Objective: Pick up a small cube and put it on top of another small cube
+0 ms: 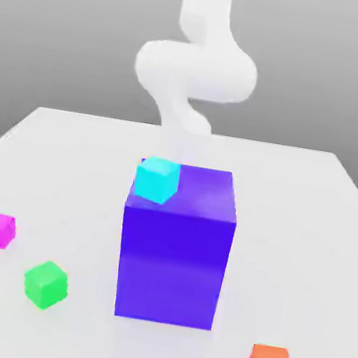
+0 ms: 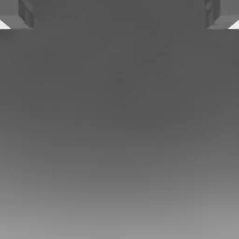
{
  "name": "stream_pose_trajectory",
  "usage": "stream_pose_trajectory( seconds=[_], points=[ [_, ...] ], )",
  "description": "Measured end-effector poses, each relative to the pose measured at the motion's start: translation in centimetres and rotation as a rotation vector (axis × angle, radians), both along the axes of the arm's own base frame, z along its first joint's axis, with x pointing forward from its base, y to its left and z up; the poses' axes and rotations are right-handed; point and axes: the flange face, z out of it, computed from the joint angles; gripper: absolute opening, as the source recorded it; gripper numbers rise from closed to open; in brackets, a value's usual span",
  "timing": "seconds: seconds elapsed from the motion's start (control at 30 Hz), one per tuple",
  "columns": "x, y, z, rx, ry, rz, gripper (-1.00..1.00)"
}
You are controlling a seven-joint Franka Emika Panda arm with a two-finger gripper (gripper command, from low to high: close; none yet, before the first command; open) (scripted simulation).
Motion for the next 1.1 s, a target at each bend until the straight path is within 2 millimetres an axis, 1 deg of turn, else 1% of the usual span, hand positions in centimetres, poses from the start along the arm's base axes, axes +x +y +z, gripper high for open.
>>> stream_pose_trajectory(
  seconds=[0.07,0.17,0.27,0.37,0.47,0.57,0.67,0.73,0.8,0.87,0.9,0.97,1.1],
  points=[
    [1.9,-2.9,-3.5,0.032,0.053,-0.109,0.00],
    [3.7,-7.3,-8.7,0.082,0.124,-0.266,0.00],
    [4.4,-12.0,-14.1,0.136,0.190,-0.423,0.00],
    [3.8,-16.5,-19.6,0.195,0.252,-0.580,0.00],
    [2.2,-20.8,-25.1,0.258,0.311,-0.738,0.00],
    [-0.4,-24.5,-30.6,0.327,0.365,-0.896,0.00],
    [-3.8,-27.4,-35.9,0.401,0.416,-1.053,0.00],
    [-7.0,-29.4,-39.3,0.458,0.446,-1.175,0.00],
    [-10.3,-30.8,-42.6,0.517,0.473,-1.293,0.00],
    [-12.7,-30.9,-45.7,0.570,0.505,-1.382,0.00],
    [-13.5,-30.9,-47.1,0.589,0.517,-1.412,0.00],
    [-14.0,-30.9,-49.4,0.603,0.526,-1.434,0.00],
    [-14.3,-30.8,-53.7,0.606,0.530,-1.441,0.00]
  ],
)
